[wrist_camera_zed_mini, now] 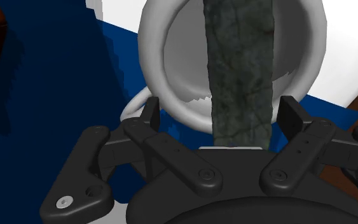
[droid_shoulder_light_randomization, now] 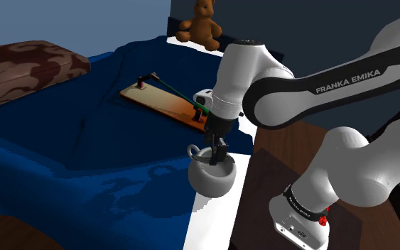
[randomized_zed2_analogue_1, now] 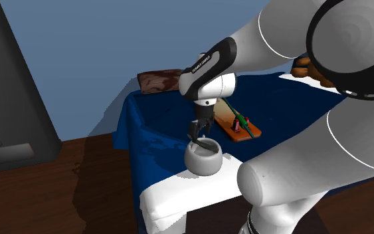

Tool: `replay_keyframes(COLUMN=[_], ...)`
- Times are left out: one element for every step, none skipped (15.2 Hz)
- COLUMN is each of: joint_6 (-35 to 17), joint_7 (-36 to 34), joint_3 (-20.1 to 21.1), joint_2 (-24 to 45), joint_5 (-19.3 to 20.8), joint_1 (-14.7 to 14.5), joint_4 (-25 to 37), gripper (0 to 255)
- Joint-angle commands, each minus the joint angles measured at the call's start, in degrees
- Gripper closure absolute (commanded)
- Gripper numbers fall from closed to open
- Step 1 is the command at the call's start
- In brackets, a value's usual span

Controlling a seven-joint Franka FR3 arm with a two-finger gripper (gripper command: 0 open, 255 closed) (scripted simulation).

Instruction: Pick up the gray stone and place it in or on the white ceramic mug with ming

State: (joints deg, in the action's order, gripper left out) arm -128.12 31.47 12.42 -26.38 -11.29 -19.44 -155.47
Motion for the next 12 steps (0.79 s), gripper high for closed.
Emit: replay_keyframes(joint_6=[2.41, 4.76, 7.06, 8.84, 8.84, 8.84, 8.84, 8.84, 8.84, 8.84, 8.84, 8.84], joint_7=[-0.01, -0.04, -0.07, -0.1, -0.1, -0.1, -0.1, -0.1, -0.1, -0.1, -0.1, -0.1], joint_3=[-0.31, -0.6, -0.88, -1.11, -1.12, -1.12, -1.12, -1.12, -1.12, -1.12, -1.12, -1.12], joint_2=[-1.43, -2.58, -3.6, -4.32, -4.32, -4.33, -4.32, -4.32, -4.32, -4.32, -4.32, -4.32], joint_5=[0.21, 0.44, 0.67, 0.86, 0.86, 0.86, 0.86, 0.86, 0.86, 0.86, 0.86, 0.86], joint_1=[0.08, 0.18, 0.28, 0.36, 0.35, 0.35, 0.35, 0.35, 0.35, 0.35, 0.35, 0.35], joint_4=[0.97, 2.16, 3.43, 4.49, 4.49, 4.48, 4.49, 4.49, 4.49, 4.49, 4.49, 4.49], gripper=[0, 0, 0, 0, 0, 0, 0, 0, 0, 0, 0, 0])
